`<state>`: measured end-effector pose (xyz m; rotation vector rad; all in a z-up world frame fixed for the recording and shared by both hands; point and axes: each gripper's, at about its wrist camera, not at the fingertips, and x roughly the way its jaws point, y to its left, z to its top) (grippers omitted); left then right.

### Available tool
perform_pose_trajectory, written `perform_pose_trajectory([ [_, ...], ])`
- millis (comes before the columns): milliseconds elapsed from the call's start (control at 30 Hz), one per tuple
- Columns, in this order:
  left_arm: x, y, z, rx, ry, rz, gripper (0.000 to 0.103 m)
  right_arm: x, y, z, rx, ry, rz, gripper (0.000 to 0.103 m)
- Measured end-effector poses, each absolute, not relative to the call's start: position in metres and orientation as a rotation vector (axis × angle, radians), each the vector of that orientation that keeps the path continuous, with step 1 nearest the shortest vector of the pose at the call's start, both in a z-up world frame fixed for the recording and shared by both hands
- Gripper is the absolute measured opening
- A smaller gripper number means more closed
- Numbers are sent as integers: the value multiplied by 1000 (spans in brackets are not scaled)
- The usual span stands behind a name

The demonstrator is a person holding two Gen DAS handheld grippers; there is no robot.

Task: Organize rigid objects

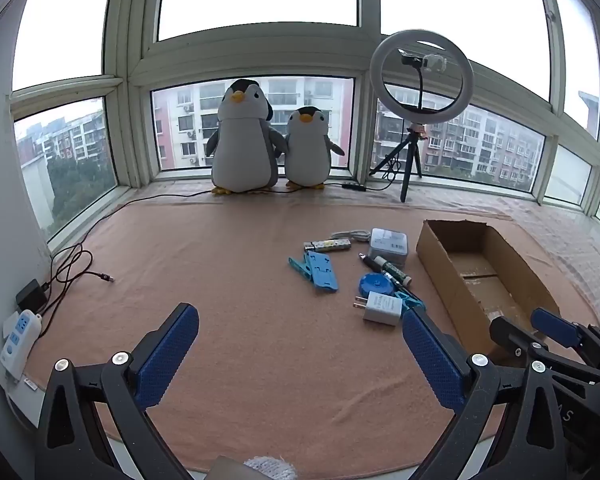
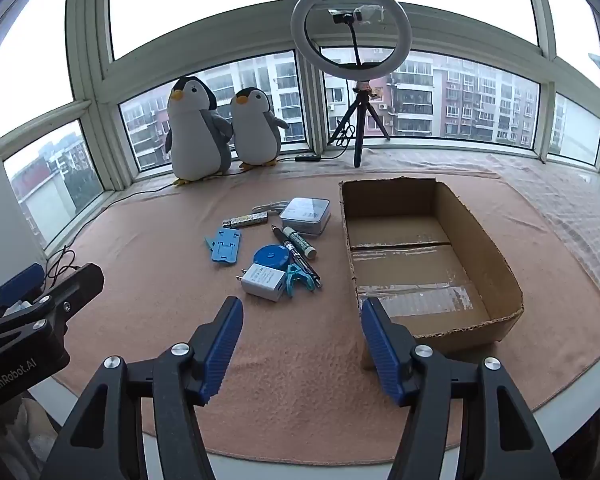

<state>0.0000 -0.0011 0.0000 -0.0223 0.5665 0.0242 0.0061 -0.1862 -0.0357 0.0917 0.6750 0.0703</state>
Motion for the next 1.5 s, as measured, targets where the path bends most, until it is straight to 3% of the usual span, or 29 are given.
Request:
perform_pose_trajectory([
  [1500,3,1,-3,-43,583,19,103,8,-185,-40,80,686,62,58],
])
